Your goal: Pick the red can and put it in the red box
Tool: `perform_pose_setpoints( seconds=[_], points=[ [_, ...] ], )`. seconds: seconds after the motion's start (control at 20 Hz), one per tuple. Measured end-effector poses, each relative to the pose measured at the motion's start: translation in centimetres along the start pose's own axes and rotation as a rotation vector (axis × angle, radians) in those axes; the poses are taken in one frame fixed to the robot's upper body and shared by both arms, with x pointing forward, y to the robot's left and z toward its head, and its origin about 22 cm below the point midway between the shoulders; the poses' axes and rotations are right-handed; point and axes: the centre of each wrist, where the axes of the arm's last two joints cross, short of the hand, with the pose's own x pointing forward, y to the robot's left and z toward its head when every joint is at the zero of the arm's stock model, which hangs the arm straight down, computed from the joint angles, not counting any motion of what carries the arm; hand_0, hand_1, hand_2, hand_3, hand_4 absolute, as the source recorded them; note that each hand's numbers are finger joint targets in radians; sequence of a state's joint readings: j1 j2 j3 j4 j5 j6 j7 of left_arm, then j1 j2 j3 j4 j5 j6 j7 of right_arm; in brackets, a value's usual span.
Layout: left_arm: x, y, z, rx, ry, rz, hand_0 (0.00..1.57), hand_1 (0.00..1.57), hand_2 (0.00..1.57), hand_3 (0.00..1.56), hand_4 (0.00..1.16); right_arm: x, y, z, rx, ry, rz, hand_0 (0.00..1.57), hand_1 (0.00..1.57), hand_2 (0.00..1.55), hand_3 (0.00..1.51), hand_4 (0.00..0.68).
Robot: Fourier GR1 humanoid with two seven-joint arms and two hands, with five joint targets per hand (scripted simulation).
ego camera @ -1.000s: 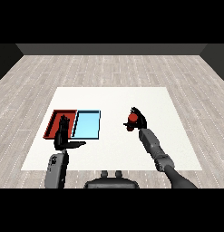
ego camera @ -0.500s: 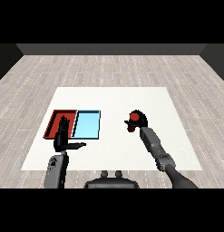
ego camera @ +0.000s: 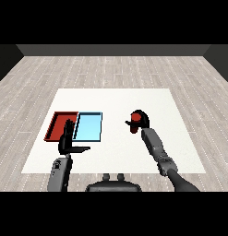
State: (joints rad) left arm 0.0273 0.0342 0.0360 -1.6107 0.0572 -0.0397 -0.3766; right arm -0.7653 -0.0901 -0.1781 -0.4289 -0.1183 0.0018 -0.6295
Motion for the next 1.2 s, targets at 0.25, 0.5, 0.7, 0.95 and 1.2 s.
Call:
perform_pose_setpoints(
  seconds=[0.25, 0.5, 0.7, 0.95, 1.2],
  points=[
    [0.2, -1.7, -0.7, -0.040, 0.014, -0.021, 0.00, 0.00, 0.00, 0.00, 0.00, 1.4, 0.6, -0.6, 0.013, -0.055, -0.006, 1.44, 1.44, 1.45, 1.41, 0.649],
    [0.4, -4.5, -2.1, -0.106, 0.049, 0.016, 0.00, 0.00, 0.00, 0.00, 0.00, 2.8, 1.1, -0.9, 0.006, -0.092, -0.021, 1.42, 1.42, 1.44, 1.42, 0.652],
    [0.3, -7.7, -3.1, -0.160, 0.075, 0.050, 0.00, 0.00, 0.00, 0.00, 0.00, 3.4, 2.9, 0.2, 0.011, -0.103, -0.030, 1.42, 1.42, 1.44, 1.42, 0.652],
    [0.2, -9.8, -3.1, -0.200, 0.090, 0.075, 0.00, 0.00, 0.00, 0.00, 0.00, 4.5, 6.0, 3.1, 0.022, -0.118, -0.044, 1.42, 1.42, 1.44, 1.42, 0.662],
    [0.7, -12.1, -3.7, -0.227, 0.096, 0.094, 0.00, 0.00, 0.00, 0.00, 0.00, 5.9, 7.5, 4.6, 0.037, -0.142, -0.044, 1.41, 1.41, 1.42, 1.40, 0.635]
  ],
)
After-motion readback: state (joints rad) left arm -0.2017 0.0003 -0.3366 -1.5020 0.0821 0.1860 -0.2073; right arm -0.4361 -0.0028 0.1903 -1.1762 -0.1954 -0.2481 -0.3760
